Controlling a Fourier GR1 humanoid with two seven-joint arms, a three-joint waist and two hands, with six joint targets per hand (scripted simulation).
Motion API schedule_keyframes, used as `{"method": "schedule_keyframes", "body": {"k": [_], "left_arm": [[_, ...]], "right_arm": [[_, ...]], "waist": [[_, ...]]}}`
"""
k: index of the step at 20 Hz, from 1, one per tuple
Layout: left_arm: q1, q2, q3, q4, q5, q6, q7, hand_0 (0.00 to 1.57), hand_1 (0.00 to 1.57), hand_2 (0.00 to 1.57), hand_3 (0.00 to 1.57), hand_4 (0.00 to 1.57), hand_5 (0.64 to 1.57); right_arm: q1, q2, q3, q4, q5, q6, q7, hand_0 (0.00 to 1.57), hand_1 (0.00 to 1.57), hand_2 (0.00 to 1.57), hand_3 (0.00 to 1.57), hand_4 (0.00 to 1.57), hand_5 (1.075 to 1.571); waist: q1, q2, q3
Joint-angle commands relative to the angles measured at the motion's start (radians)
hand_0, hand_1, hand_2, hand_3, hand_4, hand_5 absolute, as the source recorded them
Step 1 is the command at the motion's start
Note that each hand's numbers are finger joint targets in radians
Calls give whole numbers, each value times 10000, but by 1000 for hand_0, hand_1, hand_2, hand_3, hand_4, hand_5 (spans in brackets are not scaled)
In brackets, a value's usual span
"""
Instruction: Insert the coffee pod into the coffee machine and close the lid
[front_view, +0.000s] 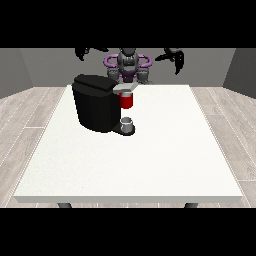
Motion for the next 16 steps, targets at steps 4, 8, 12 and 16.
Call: {"method": "schedule_keyframes", "body": {"k": [4, 8, 12, 16], "left_arm": [[464, -31, -690, -1534, 638, -16, 321, 0, 0, 0, 0, 366, 1571], [770, 282, -653, -2445, 816, -114, 581, 0, 0, 0, 0, 361, 1571], [1180, 211, -1016, -3341, 759, 135, 412, 0, 0, 0, 0, 323, 1571], [2304, -21, -1444, -4828, 1020, 130, 1082, 0, 0, 0, 0, 354, 1571]], "right_arm": [[-1093, 437, -439, 761, -495, -460, 529, 0, 0, 0, 0, 83, 1571], [-1918, -179, -977, 1021, -1334, 270, 969, 0, 0, 0, 0, 97, 1571], [-2335, 110, -748, 1474, -1079, -145, 753, 0, 0, 0, 0, 65, 1571], [-2041, 174, -481, 1858, -845, -72, 310, 0, 0, 0, 0, 0, 1571]], "waist": [[643, 831, 1], [358, 1414, -1], [452, 2058, -2], [392, 1846, -1]]}}
